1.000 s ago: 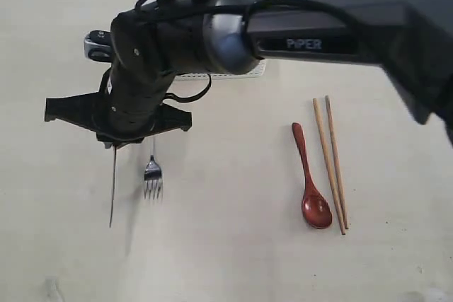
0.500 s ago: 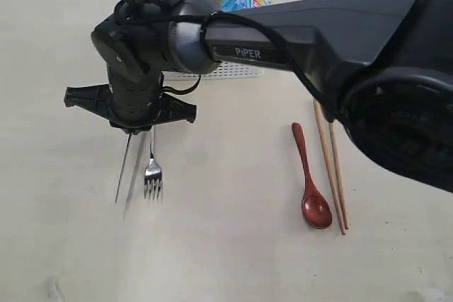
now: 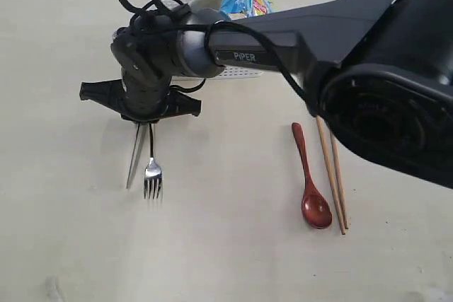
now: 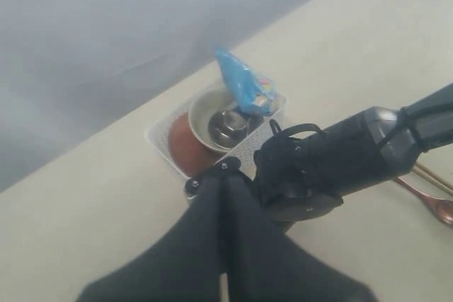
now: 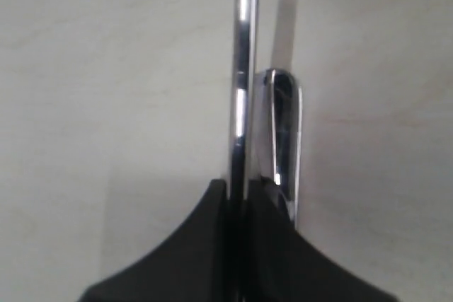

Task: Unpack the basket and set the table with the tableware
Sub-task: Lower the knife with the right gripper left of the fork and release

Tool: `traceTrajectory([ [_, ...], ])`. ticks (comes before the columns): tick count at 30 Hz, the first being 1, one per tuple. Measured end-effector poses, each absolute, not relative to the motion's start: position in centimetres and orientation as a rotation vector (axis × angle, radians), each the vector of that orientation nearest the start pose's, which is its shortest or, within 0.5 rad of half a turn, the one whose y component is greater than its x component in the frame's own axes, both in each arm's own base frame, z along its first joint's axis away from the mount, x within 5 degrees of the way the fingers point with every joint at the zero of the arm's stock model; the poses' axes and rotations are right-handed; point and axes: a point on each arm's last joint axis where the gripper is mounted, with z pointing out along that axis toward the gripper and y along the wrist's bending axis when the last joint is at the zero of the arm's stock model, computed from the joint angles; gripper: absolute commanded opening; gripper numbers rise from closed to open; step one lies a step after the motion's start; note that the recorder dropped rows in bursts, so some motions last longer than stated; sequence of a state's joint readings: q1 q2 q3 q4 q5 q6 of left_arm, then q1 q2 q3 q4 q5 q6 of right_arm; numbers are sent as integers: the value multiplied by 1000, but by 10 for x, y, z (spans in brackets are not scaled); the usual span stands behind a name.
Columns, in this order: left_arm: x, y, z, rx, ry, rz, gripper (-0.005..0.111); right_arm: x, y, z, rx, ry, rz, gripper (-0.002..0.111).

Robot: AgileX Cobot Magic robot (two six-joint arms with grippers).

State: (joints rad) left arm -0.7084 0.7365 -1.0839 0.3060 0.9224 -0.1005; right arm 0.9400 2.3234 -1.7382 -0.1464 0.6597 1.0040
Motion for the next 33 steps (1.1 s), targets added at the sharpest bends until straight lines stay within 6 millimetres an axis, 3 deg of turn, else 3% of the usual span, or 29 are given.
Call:
traceTrajectory([
  [17,101,-57,427,639,1921,-149,0,296,383,120,-40,2791,287,0],
  [28,101,-57,427,639,1924,-147,0,272,399,130,-47,2877,319,0],
  [33,100,-57,426,641,1935,-143,0,270,399,129,-46,2897,315,0],
])
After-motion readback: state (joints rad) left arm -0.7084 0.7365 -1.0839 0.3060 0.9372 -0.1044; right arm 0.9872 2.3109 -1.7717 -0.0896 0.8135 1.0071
